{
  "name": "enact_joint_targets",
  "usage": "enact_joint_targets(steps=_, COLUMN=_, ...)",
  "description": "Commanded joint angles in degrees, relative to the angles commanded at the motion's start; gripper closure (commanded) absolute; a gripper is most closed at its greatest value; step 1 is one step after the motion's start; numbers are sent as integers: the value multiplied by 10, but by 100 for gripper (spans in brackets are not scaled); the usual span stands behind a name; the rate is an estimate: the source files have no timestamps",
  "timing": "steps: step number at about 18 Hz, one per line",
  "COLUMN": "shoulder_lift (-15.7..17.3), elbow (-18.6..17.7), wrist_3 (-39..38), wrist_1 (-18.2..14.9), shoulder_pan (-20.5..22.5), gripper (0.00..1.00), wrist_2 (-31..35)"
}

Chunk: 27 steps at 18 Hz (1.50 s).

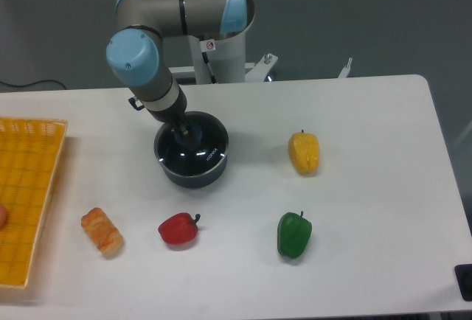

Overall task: Open the lid
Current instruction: 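Close the gripper on the blue knob of the glass lid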

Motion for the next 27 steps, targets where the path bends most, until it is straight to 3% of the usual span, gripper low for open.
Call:
enact_joint_targets(steps=11, shoulder_lift=-16, elbow=-8, wrist_3=0, wrist_1=4, shoulder_pan=0, gripper=0, wrist_2=12)
enact_joint_targets(steps=15, shoulder_lift=-18, elbow=-8, wrist_3=-1, wrist_1=4, shoulder_pan=0, gripper=10, wrist_2=12)
enact_joint_targets(steps=19, shoulder_lift=-18, elbow=-7, wrist_3=-1, wrist_1=4, shoulder_pan=1, gripper=28, wrist_2=12)
enact_joint_targets(steps=24, shoulder_lift=-18, elbow=-4, wrist_3=1, wrist_1=4, shoulder_pan=1, gripper=30, wrist_2=12)
enact_joint_targets(steps=27, shoulder_lift=-18, elbow=-3, wrist_3=2, wrist_1=3, shoulder_pan=1, gripper=38, wrist_2=12)
